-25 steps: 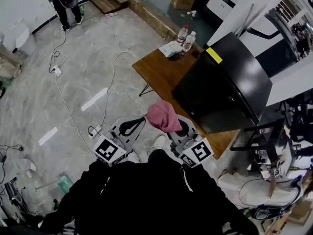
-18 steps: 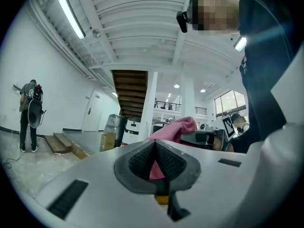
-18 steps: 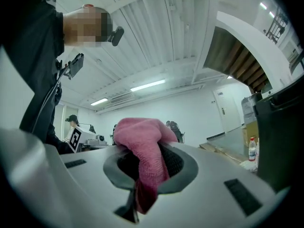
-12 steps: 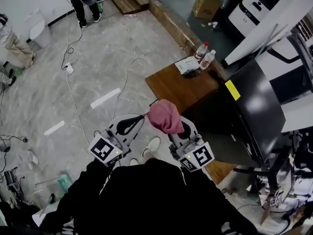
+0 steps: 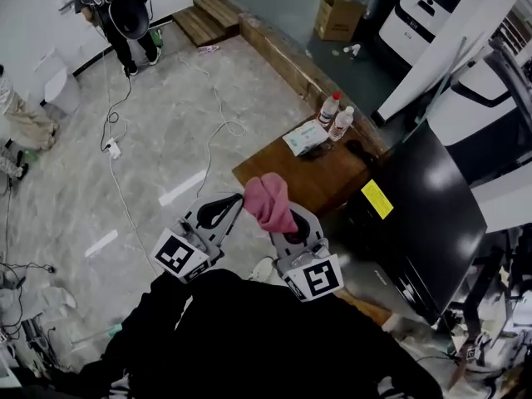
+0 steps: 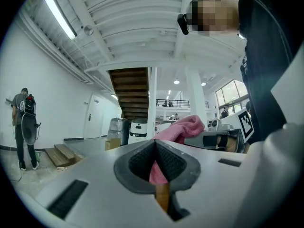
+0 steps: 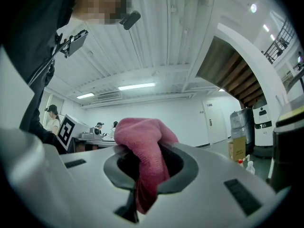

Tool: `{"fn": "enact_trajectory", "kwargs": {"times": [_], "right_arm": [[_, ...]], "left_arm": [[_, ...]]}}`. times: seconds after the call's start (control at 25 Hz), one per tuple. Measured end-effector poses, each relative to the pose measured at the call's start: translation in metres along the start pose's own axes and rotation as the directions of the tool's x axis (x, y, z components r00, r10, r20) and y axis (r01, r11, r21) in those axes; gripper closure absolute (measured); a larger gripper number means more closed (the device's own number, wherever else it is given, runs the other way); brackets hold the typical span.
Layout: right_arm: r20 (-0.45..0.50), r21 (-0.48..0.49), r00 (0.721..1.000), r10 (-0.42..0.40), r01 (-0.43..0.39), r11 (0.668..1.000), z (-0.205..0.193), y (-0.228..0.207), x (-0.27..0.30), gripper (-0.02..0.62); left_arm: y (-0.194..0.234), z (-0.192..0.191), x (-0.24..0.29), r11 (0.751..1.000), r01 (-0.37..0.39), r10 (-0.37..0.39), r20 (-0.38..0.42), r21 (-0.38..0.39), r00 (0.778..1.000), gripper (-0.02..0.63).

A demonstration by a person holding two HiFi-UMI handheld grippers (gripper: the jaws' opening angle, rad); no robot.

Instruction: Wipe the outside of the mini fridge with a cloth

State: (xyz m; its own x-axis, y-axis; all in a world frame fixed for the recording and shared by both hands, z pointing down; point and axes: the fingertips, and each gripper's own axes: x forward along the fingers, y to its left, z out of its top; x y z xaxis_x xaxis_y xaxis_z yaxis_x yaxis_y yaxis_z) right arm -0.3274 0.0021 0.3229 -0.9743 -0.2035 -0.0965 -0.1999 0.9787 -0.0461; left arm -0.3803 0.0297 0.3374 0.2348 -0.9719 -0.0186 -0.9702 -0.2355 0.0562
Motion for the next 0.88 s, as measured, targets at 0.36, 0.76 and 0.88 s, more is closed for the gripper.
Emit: {"fn": "enact_trajectory", "kwargs": {"times": [0.36,0.76,0.88], "right_arm": [[0.018,0.038,0.994,-0.107,0.107,0.994,0.01,-0.055,0.054,0.538],[0.006,0.043,0.938,-0.345,0.345,0.938,-0.016,-0.147,0.136,0.537],[0.008,0.108,0.885,-0.465,0.462,0.88,-0.026,-0.188,0.151,0.538]], "left_arm": [[0.066,0.014,0.07,0.997,0.078,-0.078,0.0,-0.011,0.997,0.6],[0.157,-0.001,0.18,0.946,0.32,-0.322,-0.036,-0.042,0.946,0.6],[0.177,-0.004,0.218,0.906,0.422,-0.423,-0.029,-0.036,0.906,0.6]]}}
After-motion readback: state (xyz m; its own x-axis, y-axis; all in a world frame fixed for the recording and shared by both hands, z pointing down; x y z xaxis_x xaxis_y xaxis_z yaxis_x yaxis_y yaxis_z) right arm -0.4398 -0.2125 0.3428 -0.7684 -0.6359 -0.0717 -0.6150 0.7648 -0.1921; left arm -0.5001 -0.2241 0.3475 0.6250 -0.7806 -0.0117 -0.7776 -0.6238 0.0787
